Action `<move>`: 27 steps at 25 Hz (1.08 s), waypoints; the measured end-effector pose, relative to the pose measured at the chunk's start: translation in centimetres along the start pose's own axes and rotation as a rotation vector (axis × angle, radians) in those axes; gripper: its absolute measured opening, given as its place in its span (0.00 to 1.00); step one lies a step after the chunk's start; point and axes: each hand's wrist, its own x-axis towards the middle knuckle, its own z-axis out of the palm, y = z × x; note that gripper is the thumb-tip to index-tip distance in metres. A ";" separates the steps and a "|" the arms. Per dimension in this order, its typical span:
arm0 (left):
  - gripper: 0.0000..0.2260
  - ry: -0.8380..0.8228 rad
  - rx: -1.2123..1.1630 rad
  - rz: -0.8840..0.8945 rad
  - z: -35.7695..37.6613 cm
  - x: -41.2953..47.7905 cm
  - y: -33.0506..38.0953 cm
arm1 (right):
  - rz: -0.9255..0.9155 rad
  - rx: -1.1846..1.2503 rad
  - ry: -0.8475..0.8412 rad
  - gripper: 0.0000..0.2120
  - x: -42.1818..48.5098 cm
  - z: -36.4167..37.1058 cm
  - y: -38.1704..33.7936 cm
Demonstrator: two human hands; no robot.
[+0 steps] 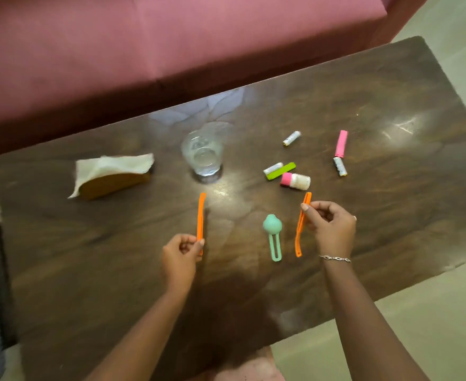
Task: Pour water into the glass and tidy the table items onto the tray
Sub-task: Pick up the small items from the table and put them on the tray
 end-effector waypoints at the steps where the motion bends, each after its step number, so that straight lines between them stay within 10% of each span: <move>1: 0.12 0.035 -0.032 -0.026 -2.4 -0.3 -1.3 | 0.001 0.036 -0.053 0.08 -1.6 2.0 -0.7; 17: 0.12 0.720 -0.292 -0.363 -33.8 -8.5 -18.8 | -0.161 -0.162 -1.052 0.12 -33.7 35.4 -5.9; 27: 0.17 0.818 -0.179 -0.394 -39.4 -11.0 -26.0 | -0.364 -0.729 -1.172 0.14 -45.1 49.2 2.8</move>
